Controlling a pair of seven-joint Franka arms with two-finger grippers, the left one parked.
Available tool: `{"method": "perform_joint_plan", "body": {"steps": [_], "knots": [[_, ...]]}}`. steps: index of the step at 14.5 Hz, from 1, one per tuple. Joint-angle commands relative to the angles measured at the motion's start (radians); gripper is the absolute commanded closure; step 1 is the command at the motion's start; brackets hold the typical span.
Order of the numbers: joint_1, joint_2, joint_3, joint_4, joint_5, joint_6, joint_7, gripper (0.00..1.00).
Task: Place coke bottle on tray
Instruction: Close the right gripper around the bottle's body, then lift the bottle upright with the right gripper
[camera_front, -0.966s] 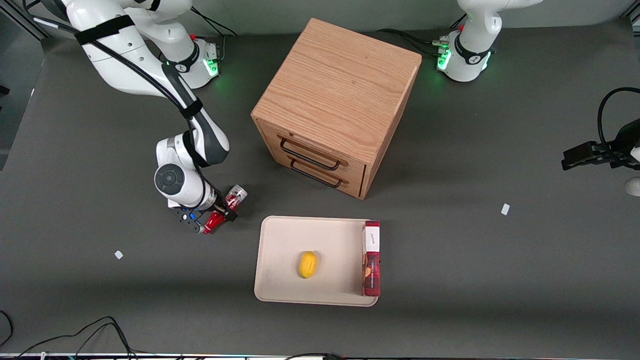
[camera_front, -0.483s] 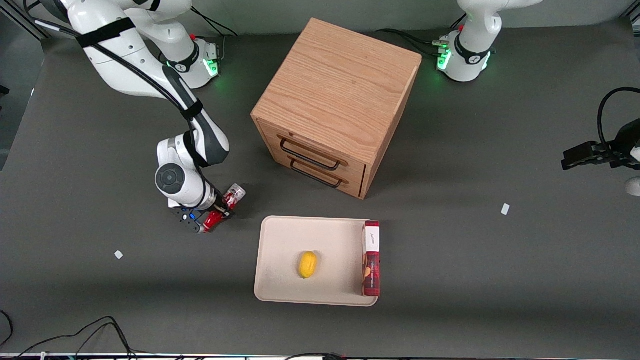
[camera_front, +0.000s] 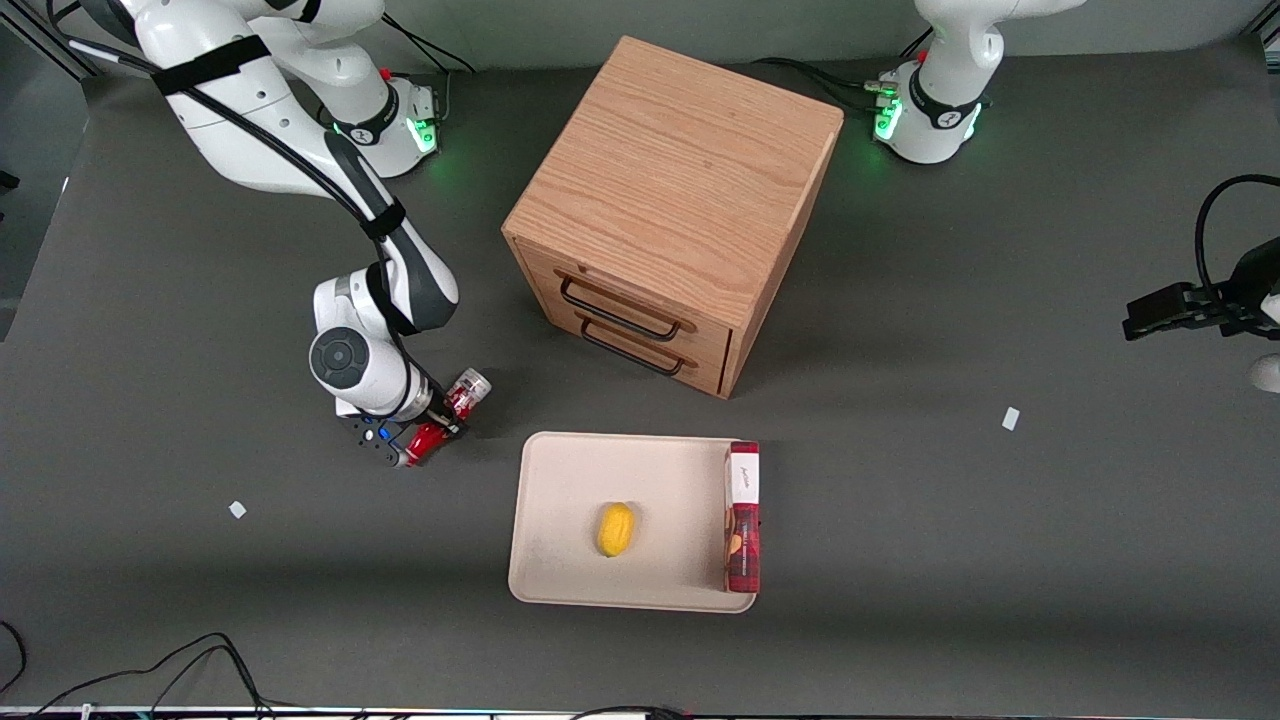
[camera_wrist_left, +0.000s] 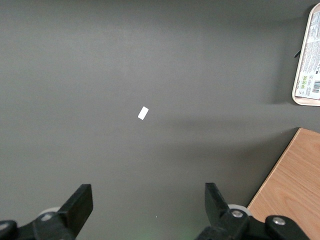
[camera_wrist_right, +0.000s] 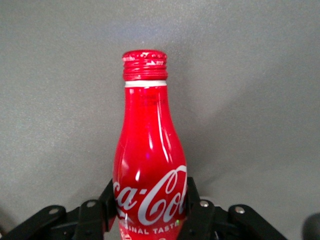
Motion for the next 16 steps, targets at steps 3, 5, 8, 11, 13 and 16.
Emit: {"method": "perform_joint_plan", "body": {"steps": [3,5,8,11,13,16], "knots": [[-0.001,-0.066,0.004,0.146,-0.083,-0.204,0.007,1.0],[-0.001,-0.069,0.004,0.264,-0.084,-0.322,-0.045,1.0],[-0.002,-0.063,0.004,0.453,-0.086,-0.492,-0.278,1.0],[0.012,-0.022,0.006,0.664,-0.078,-0.666,-0.384,1.0],[0.028,0.015,0.029,0.775,-0.075,-0.705,-0.425,1.0],[0.039,0.108,0.066,0.895,-0.083,-0.693,-0.526,1.0]]}}
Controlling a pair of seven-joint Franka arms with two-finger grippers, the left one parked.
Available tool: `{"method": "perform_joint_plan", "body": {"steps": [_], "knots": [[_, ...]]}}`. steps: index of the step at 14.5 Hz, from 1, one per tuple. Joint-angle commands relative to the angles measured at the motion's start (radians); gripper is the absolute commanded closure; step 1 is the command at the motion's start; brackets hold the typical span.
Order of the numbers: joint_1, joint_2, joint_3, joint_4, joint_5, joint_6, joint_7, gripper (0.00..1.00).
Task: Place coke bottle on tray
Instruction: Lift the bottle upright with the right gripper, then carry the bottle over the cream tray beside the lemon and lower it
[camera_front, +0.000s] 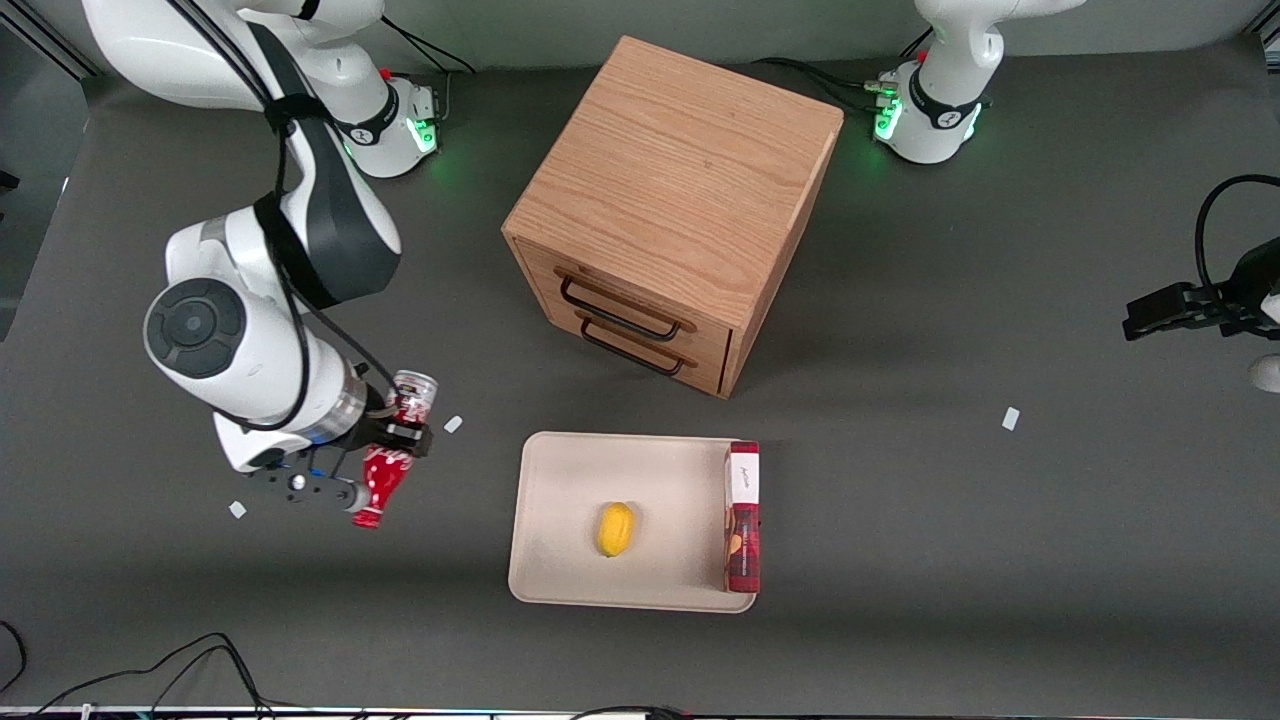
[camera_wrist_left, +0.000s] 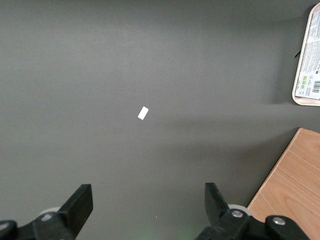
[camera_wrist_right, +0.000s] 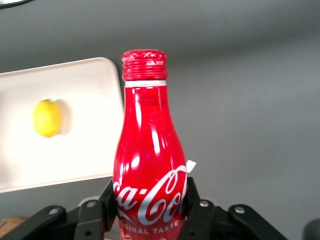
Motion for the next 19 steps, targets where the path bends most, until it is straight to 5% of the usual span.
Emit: {"method": "perform_joint_plan", "body": {"steps": [1,6,10,19], "knots": [[0.025,0.153,0.01,0.178,-0.019,0.001,-0.109,1.0],[0.042,0.323,0.015,0.232,-0.017,0.26,-0.269,1.0],[0.084,0.443,0.029,0.233,0.024,0.394,-0.231,1.0],[0.088,0.543,0.03,0.229,0.03,0.48,-0.217,1.0]]}}
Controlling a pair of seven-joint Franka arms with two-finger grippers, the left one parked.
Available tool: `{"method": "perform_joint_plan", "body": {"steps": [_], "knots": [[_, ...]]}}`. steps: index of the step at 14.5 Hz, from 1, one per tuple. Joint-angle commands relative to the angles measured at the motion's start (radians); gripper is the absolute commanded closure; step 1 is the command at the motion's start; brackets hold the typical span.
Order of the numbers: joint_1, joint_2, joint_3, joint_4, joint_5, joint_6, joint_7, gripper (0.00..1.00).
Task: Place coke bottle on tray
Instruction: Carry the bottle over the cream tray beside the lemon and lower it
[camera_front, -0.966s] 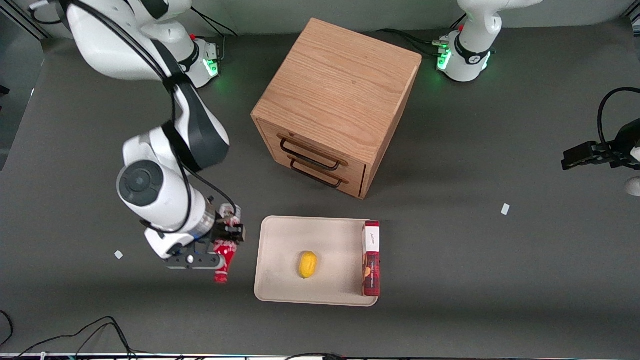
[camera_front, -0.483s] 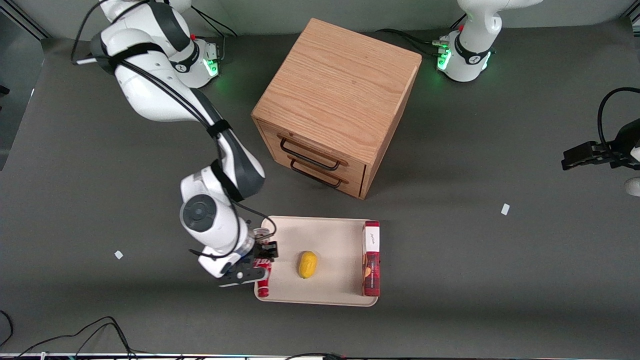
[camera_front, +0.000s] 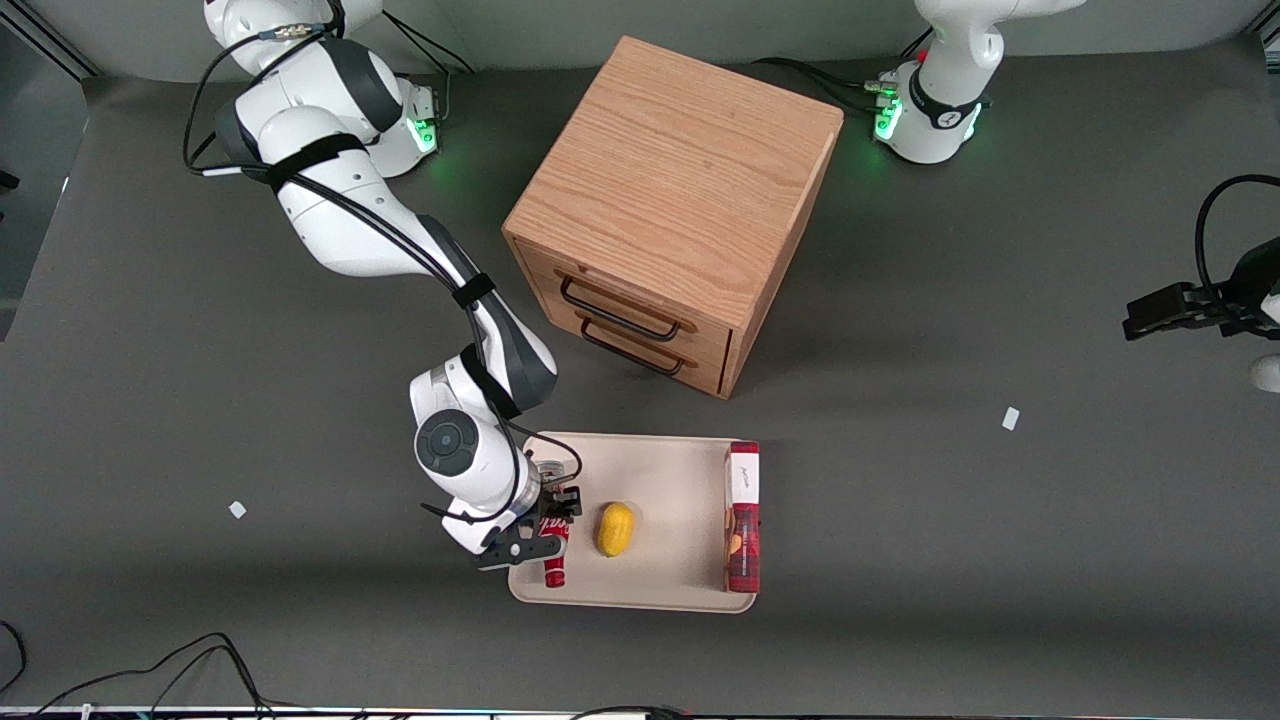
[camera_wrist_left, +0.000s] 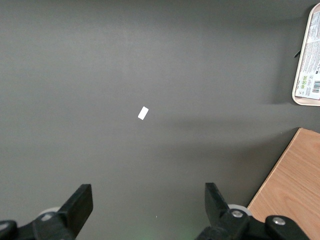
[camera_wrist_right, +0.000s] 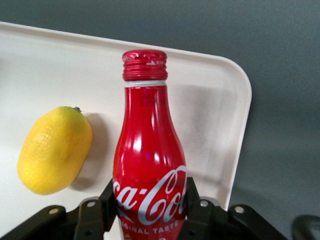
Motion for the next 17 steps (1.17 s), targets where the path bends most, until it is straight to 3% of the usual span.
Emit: {"method": "perform_joint_plan", "body": {"steps": [1,2,3,4,5,7,8,17], "knots": [[0.001,0.023,0.002,0.036,0.021,0.003,0.017,0.99],[-0.004,0.025,0.002,0.034,0.033,0.005,0.017,0.97],[-0.01,0.025,0.002,0.034,0.071,0.005,0.029,0.86],[-0.01,0.025,0.0,0.031,0.099,0.007,0.031,0.81],[-0.01,0.025,-0.001,0.029,0.102,0.01,0.033,0.57],[-0.012,0.03,-0.003,0.029,0.102,0.017,0.034,0.4],[-0.012,0.03,-0.006,0.025,0.101,0.028,0.031,0.0],[-0.01,0.008,-0.01,-0.004,0.087,0.085,0.025,0.0]]}}
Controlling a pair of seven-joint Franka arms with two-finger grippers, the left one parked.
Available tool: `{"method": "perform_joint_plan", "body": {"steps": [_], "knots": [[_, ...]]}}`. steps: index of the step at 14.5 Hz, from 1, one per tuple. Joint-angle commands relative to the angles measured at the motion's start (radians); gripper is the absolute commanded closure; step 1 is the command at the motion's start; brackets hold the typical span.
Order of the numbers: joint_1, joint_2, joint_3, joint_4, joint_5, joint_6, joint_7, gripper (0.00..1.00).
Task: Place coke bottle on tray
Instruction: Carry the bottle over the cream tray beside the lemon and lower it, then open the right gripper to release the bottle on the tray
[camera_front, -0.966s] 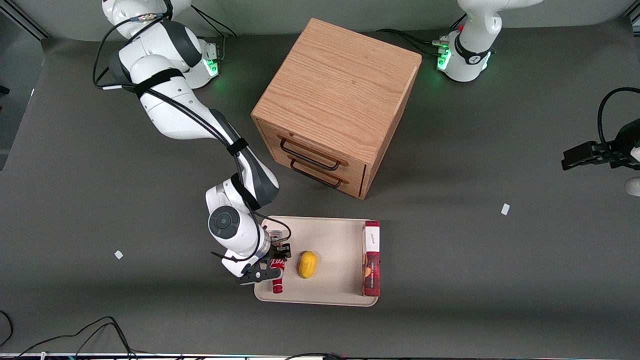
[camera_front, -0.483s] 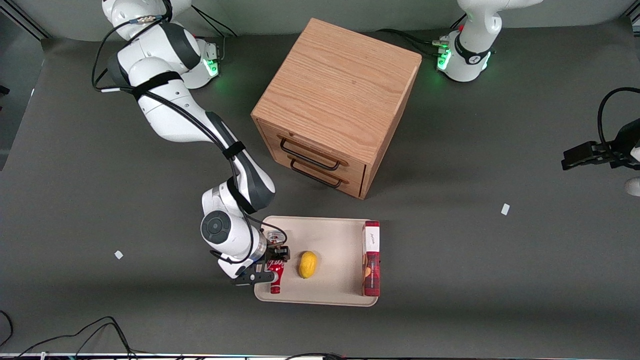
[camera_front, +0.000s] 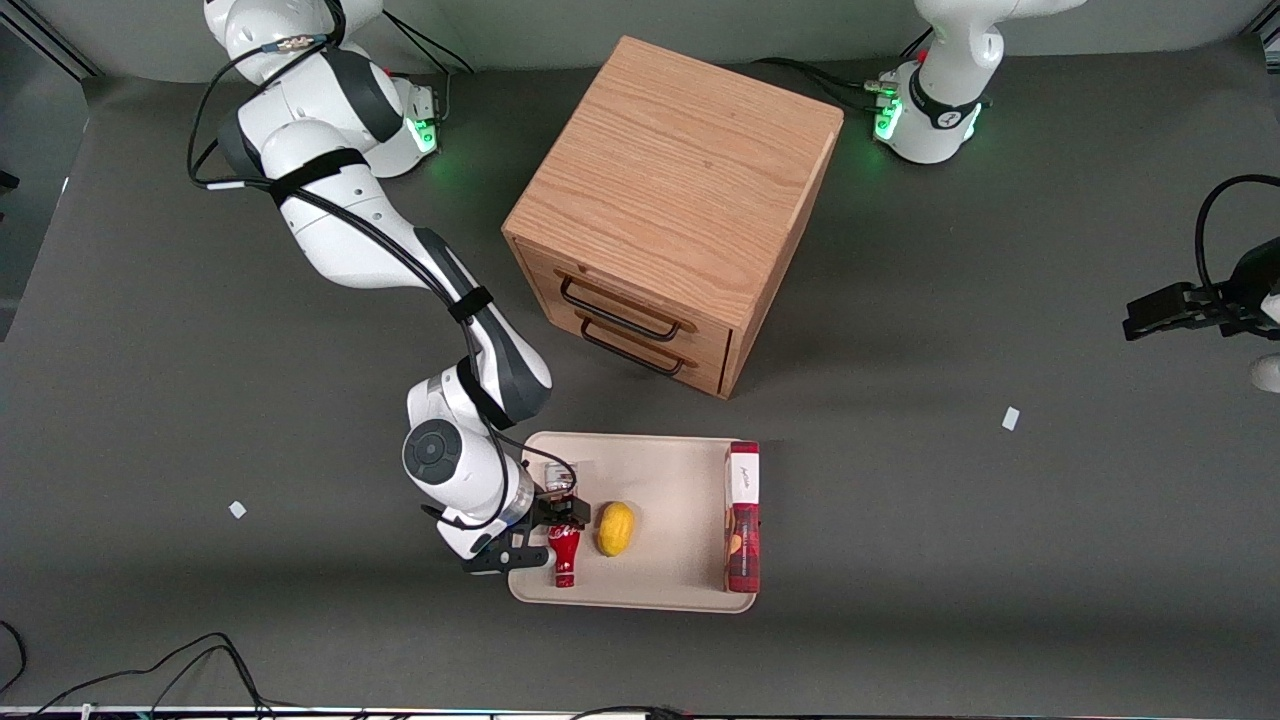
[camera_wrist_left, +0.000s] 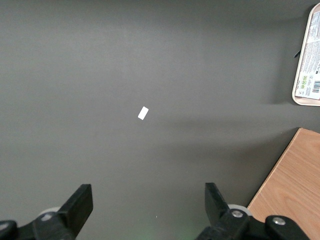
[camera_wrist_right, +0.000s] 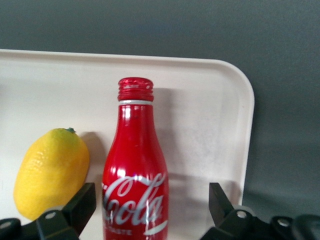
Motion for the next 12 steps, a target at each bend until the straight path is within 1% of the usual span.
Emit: {"method": "perform_joint_plan", "body": {"steps": [1,3,5,6,9,12], "knots": [[0.005,-0.029,-0.009,-0.008,-0.004,0.006,0.009,0.0],[0.003,-0.049,-0.009,-0.011,-0.029,-0.008,0.012,0.0],[-0.001,-0.11,-0.011,-0.028,-0.029,-0.075,0.011,0.0],[-0.016,-0.152,-0.011,-0.03,-0.029,-0.131,0.008,0.0],[-0.055,-0.311,-0.011,-0.094,-0.029,-0.283,0.002,0.0],[-0.098,-0.504,-0.023,-0.245,-0.033,-0.36,-0.015,0.0]]}}
